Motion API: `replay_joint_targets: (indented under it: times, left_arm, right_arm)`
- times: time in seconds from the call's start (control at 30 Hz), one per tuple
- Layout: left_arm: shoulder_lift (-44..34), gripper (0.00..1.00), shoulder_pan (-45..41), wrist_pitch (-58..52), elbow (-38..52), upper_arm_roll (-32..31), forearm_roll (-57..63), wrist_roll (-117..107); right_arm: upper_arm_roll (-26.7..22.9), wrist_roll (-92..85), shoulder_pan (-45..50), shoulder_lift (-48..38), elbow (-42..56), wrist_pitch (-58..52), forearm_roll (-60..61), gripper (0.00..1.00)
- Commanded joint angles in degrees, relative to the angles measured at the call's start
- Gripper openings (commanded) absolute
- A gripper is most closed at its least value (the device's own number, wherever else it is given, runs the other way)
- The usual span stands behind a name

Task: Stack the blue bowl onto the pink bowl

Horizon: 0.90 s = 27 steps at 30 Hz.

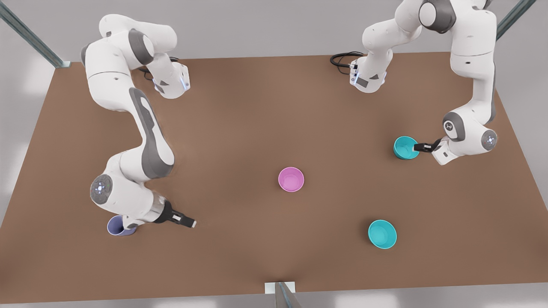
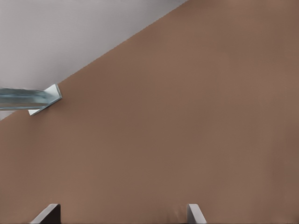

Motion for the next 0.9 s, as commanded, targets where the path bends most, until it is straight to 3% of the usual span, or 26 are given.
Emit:
replay_joint_targets:
  times: [0.0,0.07,0.1,0.13,0.2,0.23,0.4,0.53,0.57,0.67,0.7,0.77,0.87]
  left_arm:
    - [0.5,1.00,-0.5,4.1,-0.8,0.0,-1.4,24.4]
    - [1.5,0.95,-0.6,4.2,-1.0,0.0,-2.1,24.4]
    - [1.5,0.88,-0.6,4.2,-1.0,-0.1,-2.1,24.4]
    - [1.5,0.60,-0.6,4.2,-1.1,-0.1,-2.1,24.4]
    - [2.2,0.31,-0.4,4.1,-1.0,0.0,-4.8,24.3]
    - [2.4,0.22,-0.4,4.0,-1.0,0.0,-5.2,24.3]
    - [1.5,0.21,-0.4,2.8,-0.7,-0.1,-5.2,24.2]
    - [-1.0,0.21,-1.0,-5.4,2.6,-0.2,-8.3,21.5]
    - [-2.7,0.21,-3.5,-6.7,3.0,-0.2,-8.5,18.2]
    - [-6.1,0.21,-23.6,-7.0,4.9,-0.2,-8.3,-10.9]
    - [-3.6,0.21,-31.8,-7.0,9.3,-0.2,-8.4,-25.7]
    - [5.1,0.21,-38.7,-9.3,23.1,-0.3,-8.5,-44.2]
    - [14.2,0.21,-40.8,-14.5,37.8,-3.8,-8.4,-55.2]
  right_arm:
    - [-1.7,-23.6,-2.0,-3.0,4.0,-32.3,-13.2,1.00]
    - [-7.1,-32.3,1.5,-12.0,2.9,-35.7,-12.5,1.00]
    - [-8.4,-33.2,2.8,-20.8,-2.9,-36.1,-12.3,1.00]
    - [-8.4,-33.4,2.4,-28.0,-9.2,-35.6,-12.0,1.00]
    - [-8.4,-33.1,1.5,-31.7,-15.5,-33.0,-10.6,1.00]
    - [-8.4,-33.1,1.2,-30.5,-15.0,-33.2,-10.5,1.00]
    - [-8.4,-33.6,0.6,-25.6,-13.3,-31.3,-10.6,1.00]
    - [-8.4,-33.7,0.0,-25.7,-12.2,-30.1,-11.2,1.00]
    - [-8.4,-33.7,-0.1,-25.7,-12.3,-30.0,-11.2,1.00]
    - [-8.4,-33.7,-0.1,-25.8,-12.7,-30.1,-11.0,1.00]
    - [-8.4,-33.7,-0.1,-25.8,-12.7,-30.1,-11.0,1.00]
    - [-8.4,-33.7,0.0,-25.7,-12.7,-30.1,-11.1,1.00]
    - [-8.4,-33.7,0.0,-25.6,-12.8,-30.0,-11.1,1.00]
